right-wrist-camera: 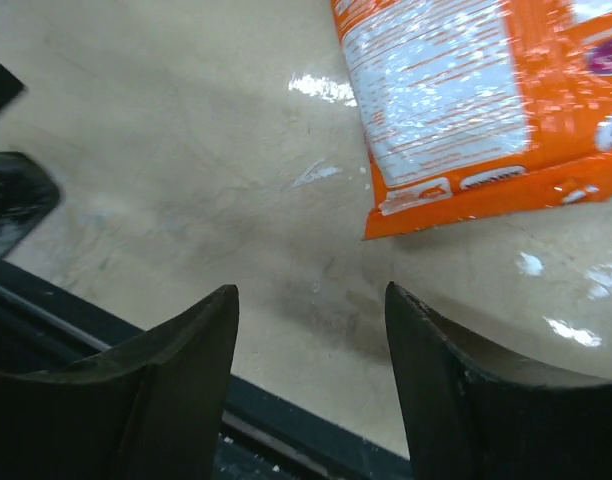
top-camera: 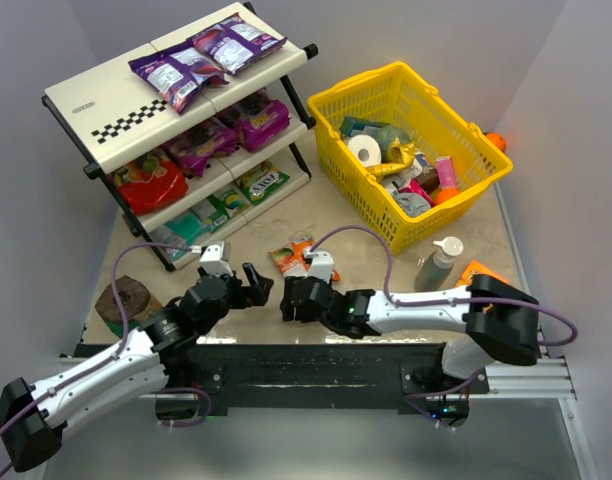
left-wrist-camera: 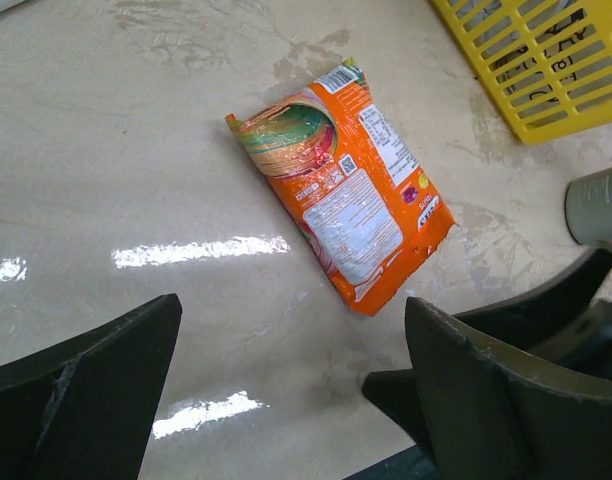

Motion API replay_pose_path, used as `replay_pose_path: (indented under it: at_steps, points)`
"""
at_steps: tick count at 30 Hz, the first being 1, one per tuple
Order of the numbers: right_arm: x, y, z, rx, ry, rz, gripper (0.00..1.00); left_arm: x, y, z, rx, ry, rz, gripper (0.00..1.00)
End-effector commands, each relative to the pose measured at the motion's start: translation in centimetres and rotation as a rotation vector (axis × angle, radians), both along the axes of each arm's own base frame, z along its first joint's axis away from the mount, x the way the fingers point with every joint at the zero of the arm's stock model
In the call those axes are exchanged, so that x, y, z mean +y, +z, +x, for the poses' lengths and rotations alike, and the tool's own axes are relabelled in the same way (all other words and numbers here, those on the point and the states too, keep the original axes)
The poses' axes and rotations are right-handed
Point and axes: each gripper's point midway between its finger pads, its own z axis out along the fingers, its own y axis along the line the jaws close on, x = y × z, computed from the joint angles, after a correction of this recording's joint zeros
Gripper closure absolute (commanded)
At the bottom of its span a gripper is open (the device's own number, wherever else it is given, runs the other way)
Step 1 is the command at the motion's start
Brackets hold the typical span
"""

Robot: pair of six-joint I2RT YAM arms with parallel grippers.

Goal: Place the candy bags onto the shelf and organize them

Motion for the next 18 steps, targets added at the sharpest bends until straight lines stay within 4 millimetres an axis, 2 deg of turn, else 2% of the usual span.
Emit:
replay_pose_path:
  at_steps: [1,3,4,8,9,10,11,12,14,15,17,18]
  points:
    - [-3.2,2.5,0.3,-0.014,-0.115,0.048,0.29,-1.0,1.0,0.8,-0.035,0.006,-0.053,0.01]
    - [-4.9,2.3,0.4,-0.025,-0.164,0.036,0.21,-1.3,0.7,1.0,-0.036,-0.001,-0.054,0.01]
    - [-5.4,2.9,0.6,-0.029,-0.184,0.06,0.18,-1.5,0.6,1.0,-0.036,-0.006,-0.054,0.01]
    - [-7.0,2.7,1.0,0.0,-0.288,0.14,0.11,-2.5,0.4,1.7,-0.049,-0.021,-0.058,0.01]
    - [-7.4,1.9,0.9,0.023,-0.309,0.166,0.1,-2.7,0.8,1.9,-0.062,-0.022,-0.069,0.01]
    - [-7.6,1.8,1.0,0.033,-0.334,0.203,0.09,-2.8,0.8,2.0,-0.064,-0.021,-0.069,0.01]
    - [-6.9,2.7,1.3,0.044,-0.368,0.303,0.09,-2.9,0.5,2.1,-0.059,-0.02,-0.06,0.01]
    - [-7.9,1.5,1.3,0.055,-0.403,0.308,0.09,-3.0,0.7,2.3,-0.065,-0.017,-0.065,0.01]
    - [-7.3,2.3,1.9,0.06,-0.464,0.437,0.09,-3.0,0.5,2.4,-0.062,-0.016,-0.06,0.01]
    - [-7.9,1.7,2.2,0.05,-0.499,0.448,0.1,-3.1,0.5,2.4,-0.063,-0.017,-0.064,0.01]
    - [-7.5,2.5,3.2,0.017,-0.534,0.523,0.1,-3.2,0.4,2.4,-0.061,-0.019,-0.067,0.01]
    - [-7.5,2.1,3.5,0.008,-0.557,0.517,0.11,-3.2,0.4,2.3,-0.059,-0.019,-0.07,0.01]
